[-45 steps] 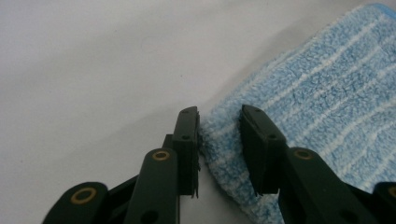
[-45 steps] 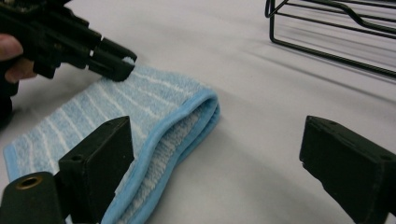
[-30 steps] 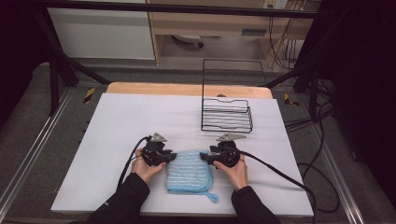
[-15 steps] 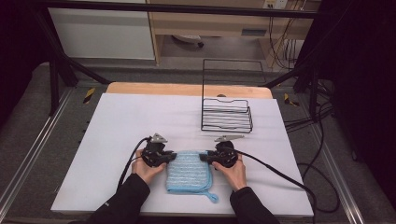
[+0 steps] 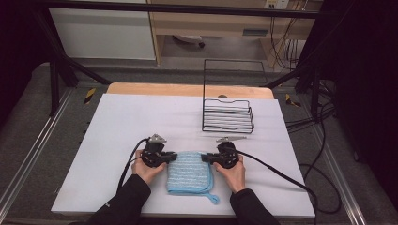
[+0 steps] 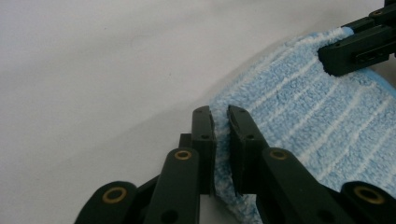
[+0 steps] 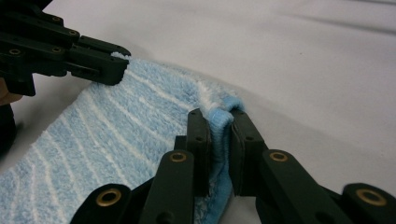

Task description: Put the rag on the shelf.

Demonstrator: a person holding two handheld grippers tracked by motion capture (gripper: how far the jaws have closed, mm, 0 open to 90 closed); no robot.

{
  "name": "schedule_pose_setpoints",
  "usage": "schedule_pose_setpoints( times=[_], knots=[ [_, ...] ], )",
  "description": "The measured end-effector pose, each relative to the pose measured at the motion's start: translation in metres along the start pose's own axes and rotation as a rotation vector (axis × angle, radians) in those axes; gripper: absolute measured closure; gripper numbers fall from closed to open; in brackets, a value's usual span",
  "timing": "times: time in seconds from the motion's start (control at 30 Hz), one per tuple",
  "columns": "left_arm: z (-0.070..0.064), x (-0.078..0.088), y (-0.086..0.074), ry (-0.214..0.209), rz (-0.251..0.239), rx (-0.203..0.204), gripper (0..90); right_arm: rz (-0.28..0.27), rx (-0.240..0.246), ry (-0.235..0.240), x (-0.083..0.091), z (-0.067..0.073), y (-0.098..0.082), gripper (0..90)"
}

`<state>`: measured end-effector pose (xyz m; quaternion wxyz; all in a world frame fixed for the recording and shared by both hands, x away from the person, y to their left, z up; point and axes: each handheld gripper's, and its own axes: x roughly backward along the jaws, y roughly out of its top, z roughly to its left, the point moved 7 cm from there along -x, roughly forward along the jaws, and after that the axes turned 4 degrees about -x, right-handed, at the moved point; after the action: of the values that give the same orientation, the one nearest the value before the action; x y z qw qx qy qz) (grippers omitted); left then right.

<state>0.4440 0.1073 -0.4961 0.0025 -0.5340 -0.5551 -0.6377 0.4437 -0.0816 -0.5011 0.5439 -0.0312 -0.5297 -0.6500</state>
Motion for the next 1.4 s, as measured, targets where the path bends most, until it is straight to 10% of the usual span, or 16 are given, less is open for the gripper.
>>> schedule_pose_setpoints(
  times=[1.4],
  knots=[
    [-0.039, 0.076, 0.042, 0.005, -0.292, -0.123, 81.9, -0.235, 0.182, 0.02, 0.075, 0.045, 0.036, 81.9]
  ],
)
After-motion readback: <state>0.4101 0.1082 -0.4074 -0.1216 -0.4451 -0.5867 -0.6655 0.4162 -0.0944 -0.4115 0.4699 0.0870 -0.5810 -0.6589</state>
